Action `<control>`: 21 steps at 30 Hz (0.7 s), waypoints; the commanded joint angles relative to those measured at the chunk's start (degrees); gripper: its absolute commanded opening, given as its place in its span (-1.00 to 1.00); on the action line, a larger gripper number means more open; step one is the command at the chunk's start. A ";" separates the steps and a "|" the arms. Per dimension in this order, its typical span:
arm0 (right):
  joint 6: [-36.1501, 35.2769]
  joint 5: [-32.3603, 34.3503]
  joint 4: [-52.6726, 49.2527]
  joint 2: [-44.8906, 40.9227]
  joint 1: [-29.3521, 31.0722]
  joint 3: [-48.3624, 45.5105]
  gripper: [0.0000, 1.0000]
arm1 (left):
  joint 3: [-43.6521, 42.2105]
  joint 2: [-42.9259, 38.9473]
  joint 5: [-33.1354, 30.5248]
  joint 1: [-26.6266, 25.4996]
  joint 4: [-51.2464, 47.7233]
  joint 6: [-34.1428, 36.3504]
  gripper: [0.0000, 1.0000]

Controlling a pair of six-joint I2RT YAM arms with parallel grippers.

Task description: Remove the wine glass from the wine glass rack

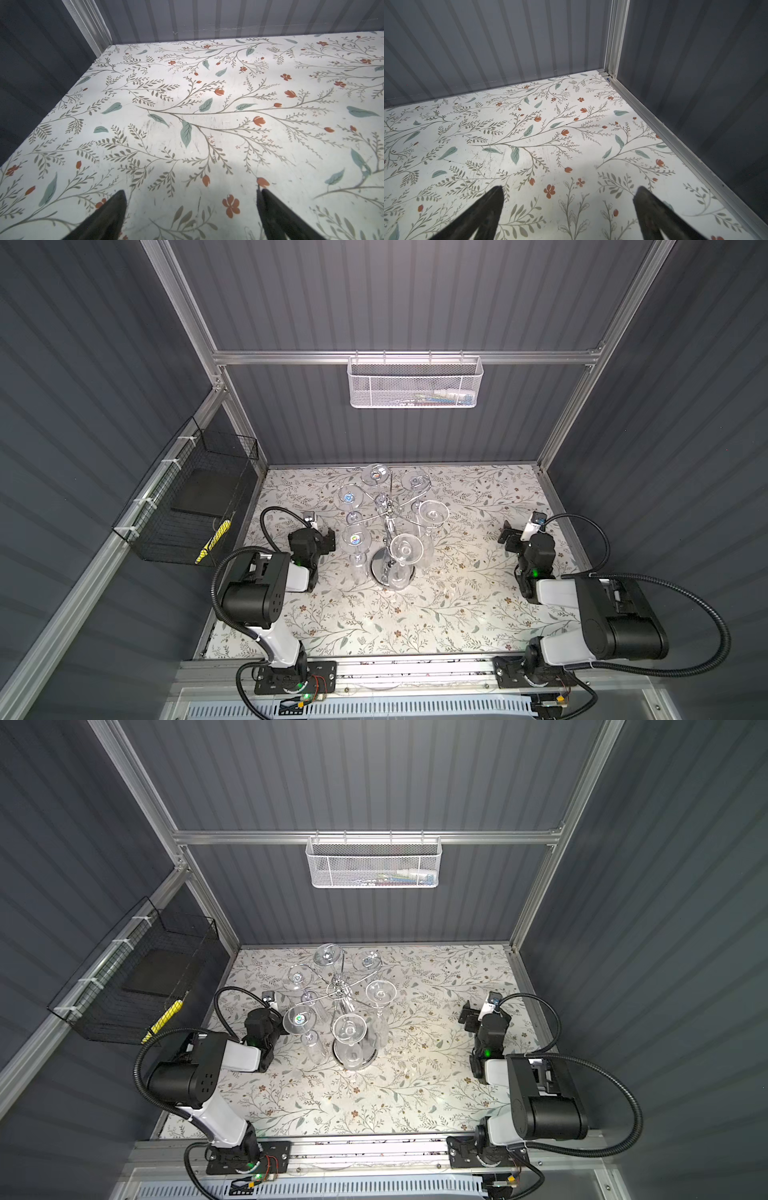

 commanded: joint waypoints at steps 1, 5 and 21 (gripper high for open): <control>0.08 0.56 0.79 -0.03 -0.25 0.20 0.98 | 0.34 0.31 0.30 0.30 0.30 0.52 0.99; 0.07 0.66 1.02 0.01 -0.30 0.17 0.98 | 0.39 0.33 0.38 0.31 0.24 0.48 0.99; 0.17 0.50 0.58 0.15 -0.32 0.43 0.98 | 0.61 0.46 0.47 0.31 -0.12 0.48 0.99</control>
